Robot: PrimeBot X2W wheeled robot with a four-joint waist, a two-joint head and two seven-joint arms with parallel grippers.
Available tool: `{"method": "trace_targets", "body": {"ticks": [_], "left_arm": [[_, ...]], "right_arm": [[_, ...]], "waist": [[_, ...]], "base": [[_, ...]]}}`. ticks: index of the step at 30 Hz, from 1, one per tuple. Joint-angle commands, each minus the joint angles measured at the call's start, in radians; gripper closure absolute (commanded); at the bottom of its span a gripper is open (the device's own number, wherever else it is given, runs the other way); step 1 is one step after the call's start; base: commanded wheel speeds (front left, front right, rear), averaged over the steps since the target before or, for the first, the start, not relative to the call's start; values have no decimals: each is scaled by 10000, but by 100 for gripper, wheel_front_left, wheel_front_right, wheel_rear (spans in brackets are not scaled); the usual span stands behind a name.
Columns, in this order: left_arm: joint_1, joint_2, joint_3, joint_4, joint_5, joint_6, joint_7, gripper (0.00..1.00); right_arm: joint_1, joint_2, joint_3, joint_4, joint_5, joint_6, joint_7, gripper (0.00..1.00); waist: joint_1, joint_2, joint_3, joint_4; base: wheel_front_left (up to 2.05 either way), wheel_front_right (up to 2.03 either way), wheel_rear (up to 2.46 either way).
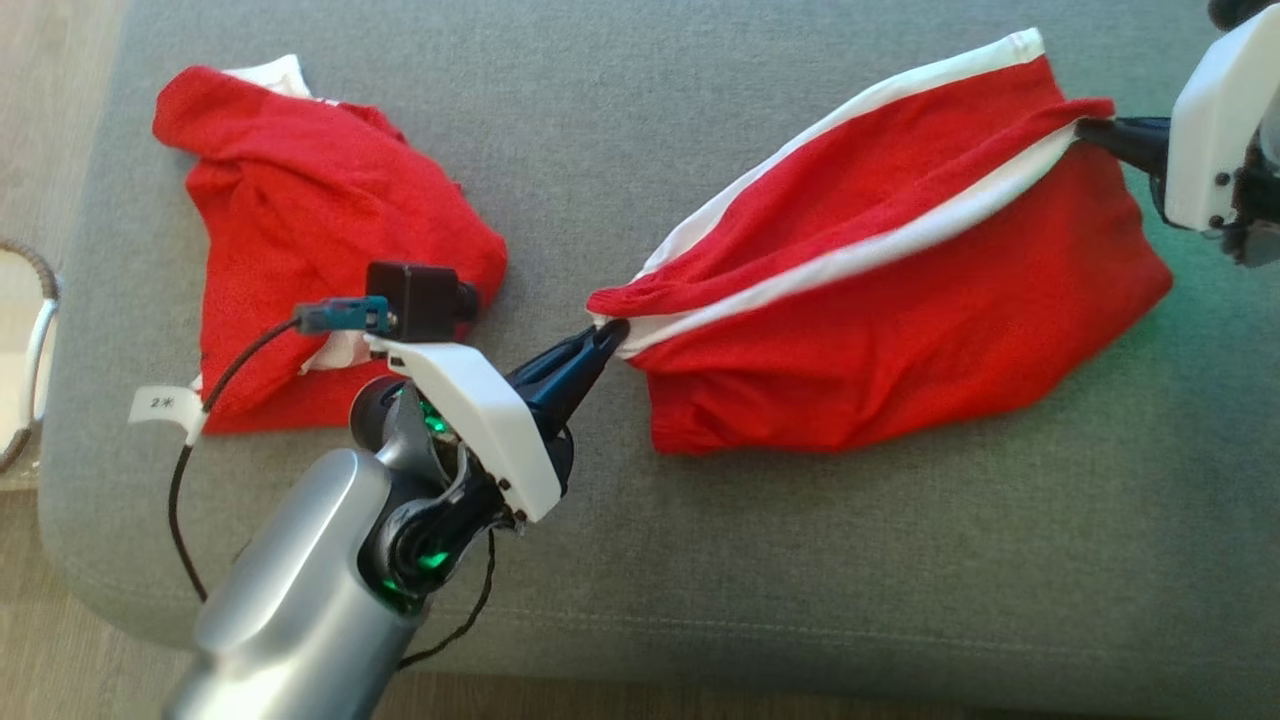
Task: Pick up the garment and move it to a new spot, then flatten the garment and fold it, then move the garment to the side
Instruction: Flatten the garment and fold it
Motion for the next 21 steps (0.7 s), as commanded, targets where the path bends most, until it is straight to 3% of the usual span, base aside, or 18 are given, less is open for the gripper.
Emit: {"method": "trace_targets", "body": {"ticks": [1,21], "left_arm": [[-509,118,409,-213,154,-74,-159,100],[-1465,-414,467,672,433,-89,-937,100]], "right_arm": [[-317,-59,-36,-123,-102,-4,-181,100],[-1362,122,213,1039,-149,-4,-1655,100]], "waist": [[-2,0,82,66],[-2,0,958,354]], "base": [[0,0,0],[0,0,0]]}}
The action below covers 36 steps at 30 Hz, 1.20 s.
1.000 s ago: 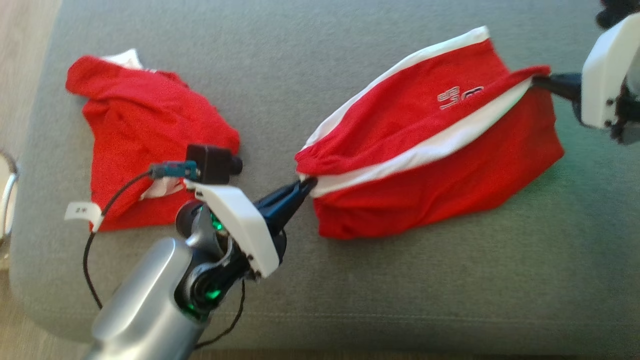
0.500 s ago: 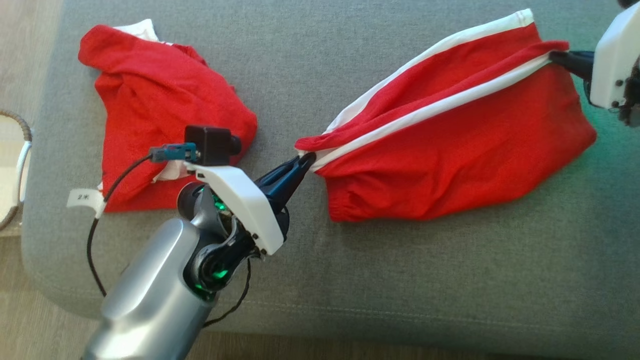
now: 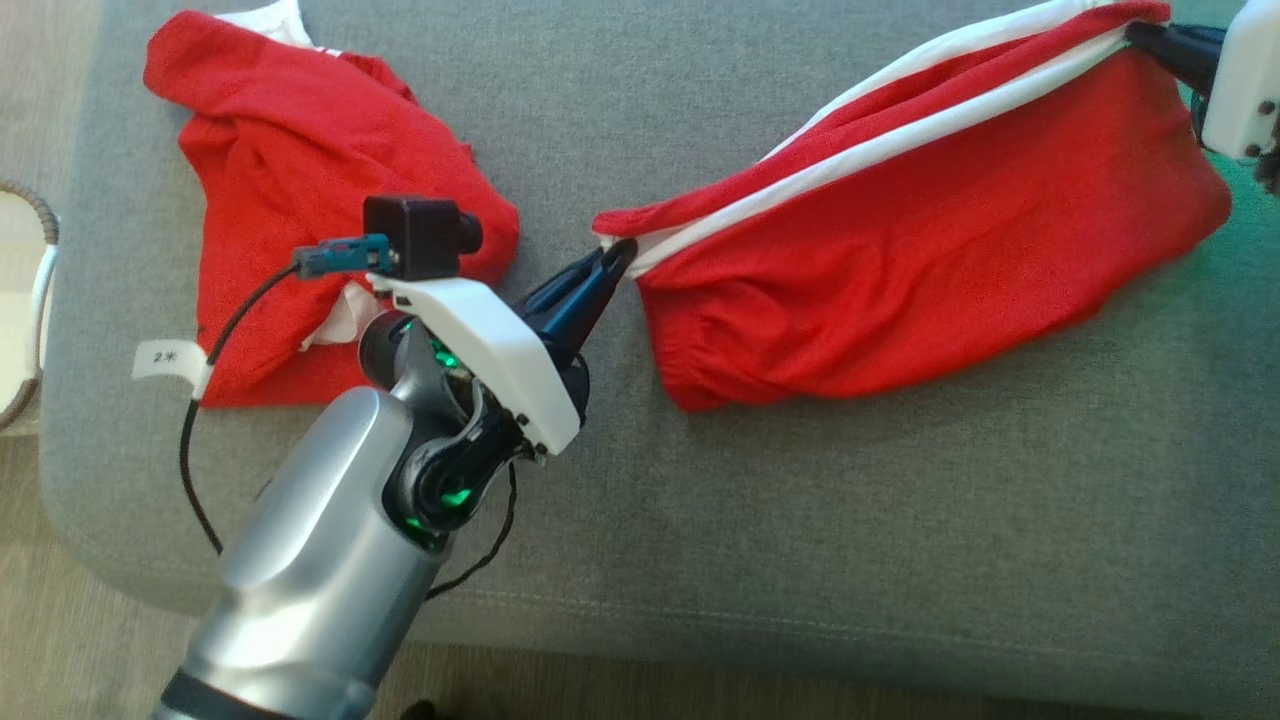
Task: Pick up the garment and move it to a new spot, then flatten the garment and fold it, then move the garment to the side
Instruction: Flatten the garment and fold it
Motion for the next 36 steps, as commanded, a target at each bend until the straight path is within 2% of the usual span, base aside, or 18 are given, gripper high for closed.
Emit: {"method": "trace_targets", "body": {"ticks": [1,7,8,9,10,11,12,22,26,30,36], "left_arm": [[-435,126,384,-200,103,-23,-171,100],[-732,-37,302,215,190,-83,-344,100],[-776,-54,294,283,208,-90,-378,100],[-819,-69,288,355,228,-92,-409,100],[-863,-75,279,431,273,-75,-443,71],[-907,-82,276,506,330,-44,-499,22],[-951,-91,294,578,403,14,-597,0],[-1216,-37,463,1239,1126,514,-1687,0],[-1219,59,647,1343,1768,951,-2912,0],[-947,195,964,1335,2244,1431,-4216,0],[-247,410,1677,690,3087,2085,-4932,0]], "right_arm": [[-273,54,-10,-181,133,-4,-108,100],[-408,78,166,44,252,-4,-349,100],[-451,88,128,127,285,-4,-444,96],[-502,106,91,196,293,-4,-593,20],[-550,137,48,257,306,-4,-769,0],[-588,175,3,348,328,-4,-909,0],[-628,200,3,407,309,-4,-1048,0],[-787,240,5,982,-27,-4,-2790,0],[-697,333,-357,1259,-39,-4,-4078,0],[-123,581,-535,846,52,-4,-5396,0],[1020,714,-983,107,-245,-4,-7433,0]], "waist": [[-1,0,119,53],[-1,0,358,114],[-1,0,390,114],[-1,0,418,115],[-1,0,442,114],[-1,0,460,111],[-1,0,477,107],[-1,0,434,-15],[-1,0,123,-129],[-1,0,-458,-422],[-1,0,-1278,-948]], "base": [[0,0,0],[0,0,0],[0,0,0],[0,0,0],[0,0,0],[0,0,0],[0,0,0],[0,0,0],[0,0,0],[0,0,0],[0,0,0]]}}
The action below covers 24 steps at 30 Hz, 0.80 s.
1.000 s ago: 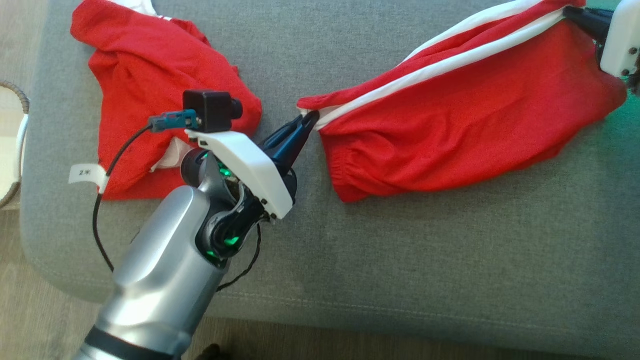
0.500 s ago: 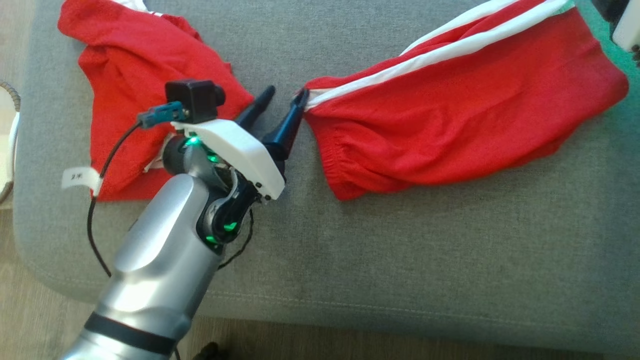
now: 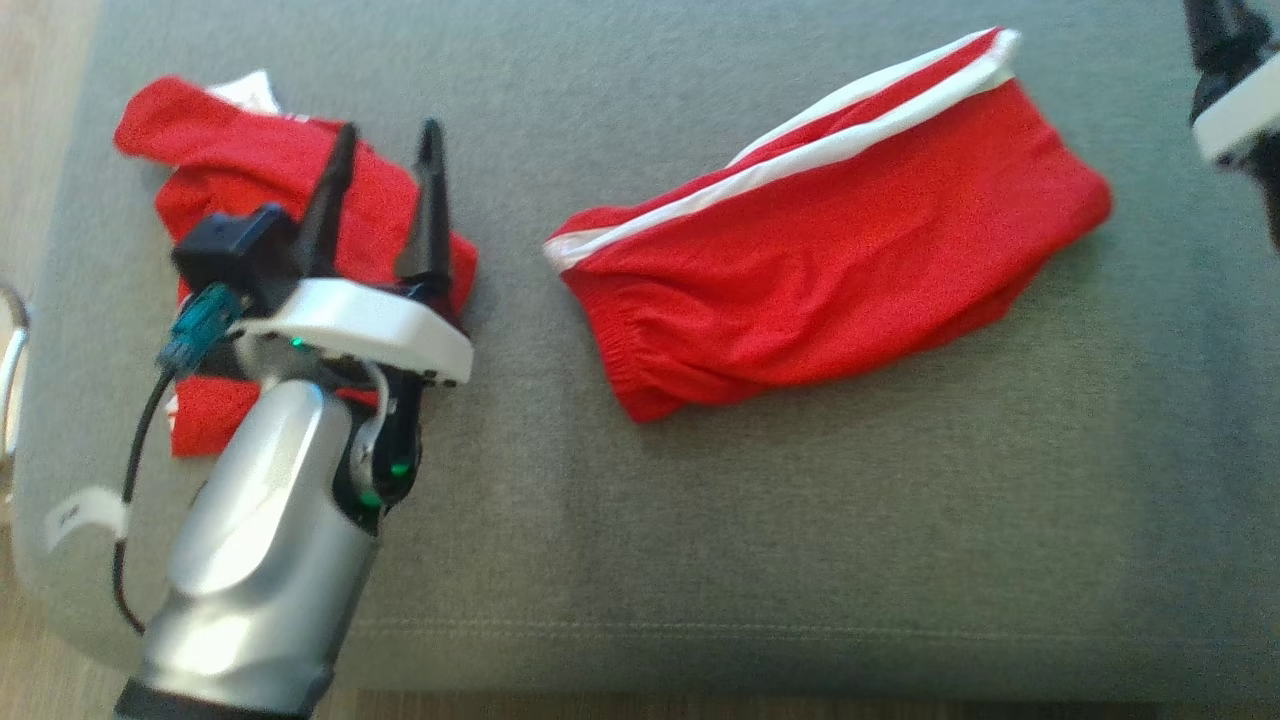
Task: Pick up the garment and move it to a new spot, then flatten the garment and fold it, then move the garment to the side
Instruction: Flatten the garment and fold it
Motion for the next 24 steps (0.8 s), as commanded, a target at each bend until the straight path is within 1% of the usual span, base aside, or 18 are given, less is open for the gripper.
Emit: {"method": "trace_targets", "body": {"ticks": [1,4,6,8,10,12,15,17,19,21,22,23,24], "left_arm": [[76,315,677,-670,400,204,-110,0],[687,183,1332,-1475,1040,313,-118,0],[1165,32,1633,-1813,1365,243,-120,0],[1568,-77,1883,-2068,1728,145,-121,0],[1935,-228,2081,-2228,2009,28,-121,0],[2309,-390,2290,-2334,2208,-122,-122,0],[2901,-631,2636,-2501,2499,-316,-122,0],[3337,-808,2909,-2561,2646,-340,-123,0],[3761,-951,3061,-2618,2776,-455,-123,0],[4150,-1041,3155,-2585,2885,-581,-123,0],[4150,-1041,3155,-2585,2885,-581,-123,0],[4451,-1094,3293,-2608,2980,-667,-123,0],[4451,-1094,3293,-2608,2980,-667,-123,0]], "right_arm": [[371,26,-39,-542,-303,-4,-450,0],[997,50,-193,-1051,-965,-4,-852,0],[1494,110,-449,-1430,-1467,-4,-972,0],[2052,226,-876,-1868,-1999,-4,-1018,0],[2700,459,-1653,-2521,-2535,-4,-1027,0],[3562,858,-2476,-3256,-3132,-4,-1030,0],[4975,1652,-3468,-4328,-3955,-4,-1032,0],[5864,2137,-3843,-4889,-4458,-4,-1032,0],[6596,2556,-4101,-5284,-4860,-4,-1033,0],[7177,2882,-4369,-5593,-5281,-4,-1033,0],[7177,2882,-4369,-5593,-5281,-4,-1033,0],[7642,3171,-4600,-5839,-5665,-4,-1033,0],[7642,3171,-4600,-5839,-5665,-4,-1033,0]], "waist": [[1,0,-521,-435],[1,0,-847,-663],[1,0,-1066,-780],[1,0,-1243,-880],[1,0,-1412,-943],[1,0,-1592,-1007],[1,0,-1850,-1119],[1,0,-2015,-1188],[1,0,-2143,-1249],[1,0,-2281,-1280],[1,0,-2281,-1280],[1,0,-2387,-1301],[1,0,-2387,-1301]], "base": [[0,0,0],[0,0,0],[0,0,0],[0,0,0],[0,0,0],[0,0,0],[0,0,0],[0,0,0],[0,0,0],[0,0,0],[0,0,0],[0,0,0],[0,0,0]]}}
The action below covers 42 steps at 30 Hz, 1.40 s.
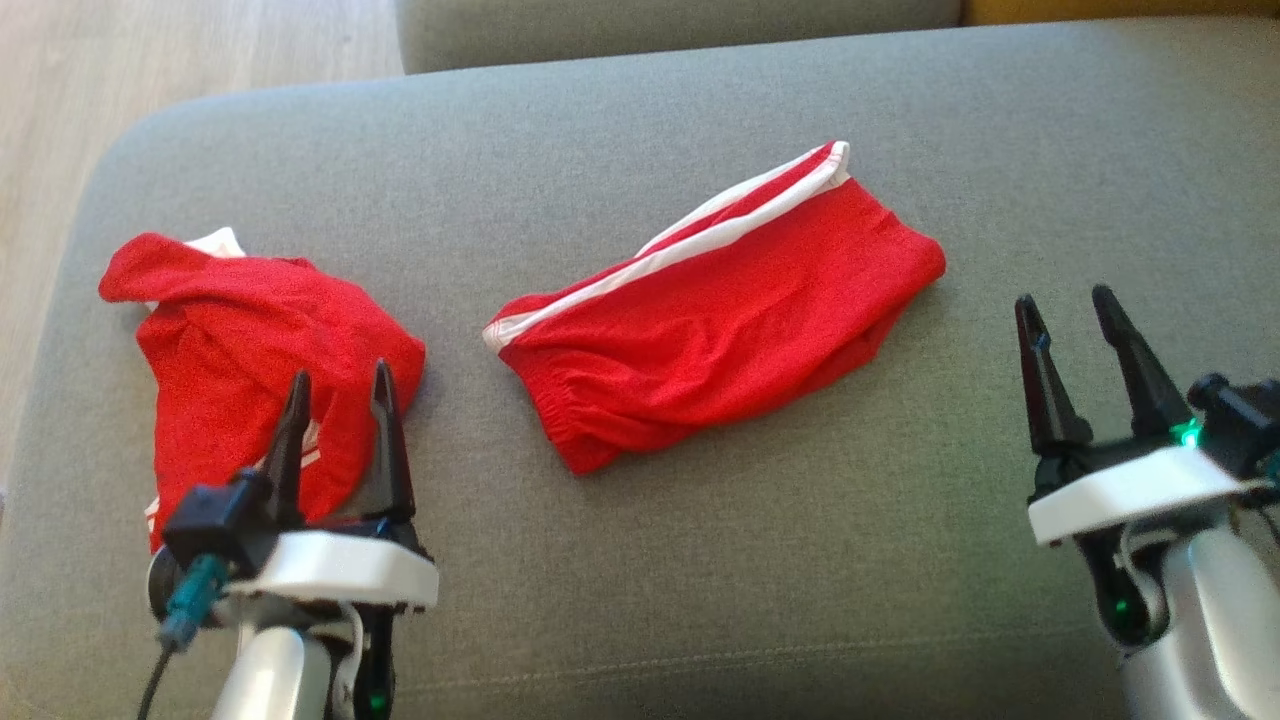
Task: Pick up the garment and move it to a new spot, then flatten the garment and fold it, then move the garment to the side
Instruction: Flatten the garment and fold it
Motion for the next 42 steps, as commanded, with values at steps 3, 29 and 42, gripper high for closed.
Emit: {"method": "trace_targets", "body": {"ticks": [3,29,42], "left_arm": [[128,24,445,-397,503,-137,-52,0],[-161,13,-393,-614,280,178,-53,0],[-480,13,-823,-474,434,396,-53,0]], "right_arm": [[331,527,-270,-583,-328,-4,-92,0],[-1135,1216,-1479,1153,4162,-4,2689,0],[-3401,1223,-3192,4588,5701,-4,4565,0]], "waist": [[2,-1,-199,-46],[2,-1,836,887],[2,-1,1494,1836]], "base": [[0,0,0],[0,0,0],[0,0,0]]}}
